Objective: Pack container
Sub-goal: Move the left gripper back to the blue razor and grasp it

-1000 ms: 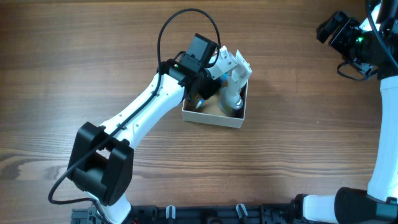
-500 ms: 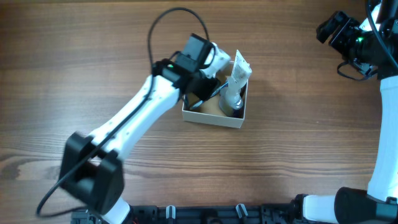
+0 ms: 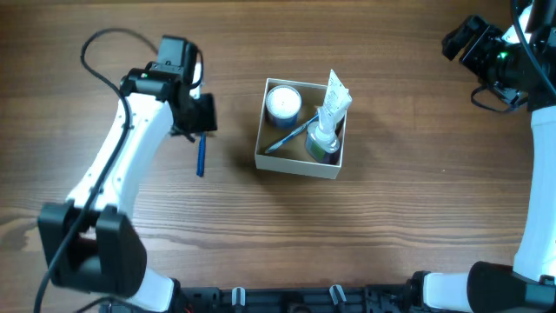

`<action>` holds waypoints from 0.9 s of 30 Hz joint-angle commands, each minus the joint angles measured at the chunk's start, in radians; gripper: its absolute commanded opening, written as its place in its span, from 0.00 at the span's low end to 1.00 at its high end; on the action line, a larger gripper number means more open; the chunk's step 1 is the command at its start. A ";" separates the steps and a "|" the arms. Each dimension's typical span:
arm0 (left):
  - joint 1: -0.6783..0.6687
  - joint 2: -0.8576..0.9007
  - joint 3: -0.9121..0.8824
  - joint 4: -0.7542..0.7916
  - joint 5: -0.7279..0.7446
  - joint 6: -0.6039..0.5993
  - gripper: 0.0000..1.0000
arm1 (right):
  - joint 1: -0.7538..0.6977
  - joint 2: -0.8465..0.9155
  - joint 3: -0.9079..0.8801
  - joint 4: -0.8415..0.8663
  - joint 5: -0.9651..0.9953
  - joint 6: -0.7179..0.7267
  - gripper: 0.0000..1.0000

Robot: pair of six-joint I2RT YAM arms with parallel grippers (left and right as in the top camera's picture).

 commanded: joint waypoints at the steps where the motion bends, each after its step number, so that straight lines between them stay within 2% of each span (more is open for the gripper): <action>1: 0.019 0.049 -0.064 0.006 0.039 -0.063 0.52 | -0.001 0.006 0.000 0.000 -0.015 0.013 1.00; 7: 0.019 0.098 -0.166 0.119 0.037 -0.082 0.55 | -0.001 0.006 0.000 0.000 -0.015 0.013 1.00; 13: 0.025 0.133 -0.223 0.223 0.024 -0.111 0.54 | -0.001 0.006 0.000 0.000 -0.015 0.013 1.00; 23: 0.025 0.179 -0.253 0.277 -0.041 -0.090 0.56 | -0.001 0.006 0.000 0.000 -0.015 0.013 1.00; 25: 0.025 0.194 -0.253 0.283 -0.041 -0.080 0.54 | -0.001 0.006 0.000 0.000 -0.015 0.013 1.00; 27: 0.025 0.206 -0.253 0.290 -0.041 -0.077 0.45 | -0.001 0.006 0.000 0.000 -0.015 0.013 1.00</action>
